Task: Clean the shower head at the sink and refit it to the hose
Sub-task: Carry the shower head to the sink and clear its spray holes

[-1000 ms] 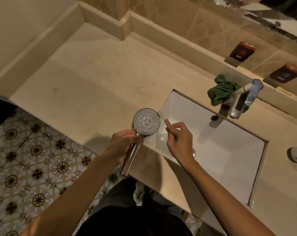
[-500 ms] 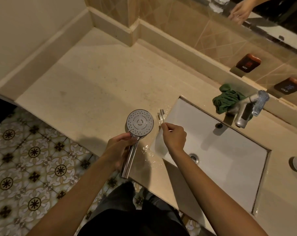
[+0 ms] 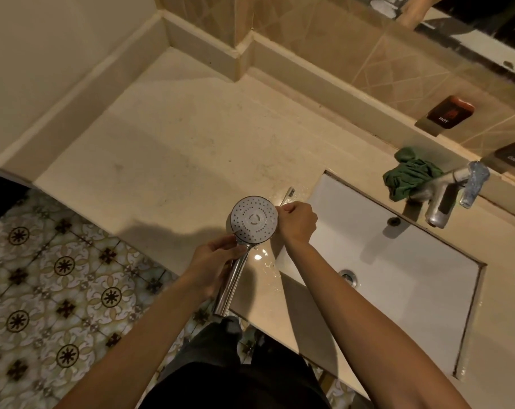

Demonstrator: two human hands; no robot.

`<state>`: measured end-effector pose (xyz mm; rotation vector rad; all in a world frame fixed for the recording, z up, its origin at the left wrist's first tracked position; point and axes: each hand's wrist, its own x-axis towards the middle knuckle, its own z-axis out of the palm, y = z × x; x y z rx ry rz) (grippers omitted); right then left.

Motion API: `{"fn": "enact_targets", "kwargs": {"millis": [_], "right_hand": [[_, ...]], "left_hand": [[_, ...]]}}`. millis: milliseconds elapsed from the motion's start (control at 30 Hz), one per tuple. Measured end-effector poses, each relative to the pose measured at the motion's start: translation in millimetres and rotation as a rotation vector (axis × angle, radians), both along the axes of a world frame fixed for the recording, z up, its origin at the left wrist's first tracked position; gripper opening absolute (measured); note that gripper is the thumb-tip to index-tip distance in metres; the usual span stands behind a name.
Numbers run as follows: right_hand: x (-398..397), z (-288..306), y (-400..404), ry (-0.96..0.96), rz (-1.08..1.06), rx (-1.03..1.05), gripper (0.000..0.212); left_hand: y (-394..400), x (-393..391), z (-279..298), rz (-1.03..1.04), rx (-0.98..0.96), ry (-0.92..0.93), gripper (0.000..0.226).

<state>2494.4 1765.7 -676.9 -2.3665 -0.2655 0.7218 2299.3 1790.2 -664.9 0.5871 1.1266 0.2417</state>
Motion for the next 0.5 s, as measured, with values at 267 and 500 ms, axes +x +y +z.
{"fn": "enact_targets", "kwargs": {"millis": [267,500], "right_hand": [[-2,1,-5,-0.022,0.001,0.034,0.012],[13,25,-35,-0.031,-0.144,0.162,0.015]], "left_hand": [[9,3,-10,-0.047,-0.003,-0.011,0.032],[12,18,-7,-0.199,0.048,0.007,0.036]]}}
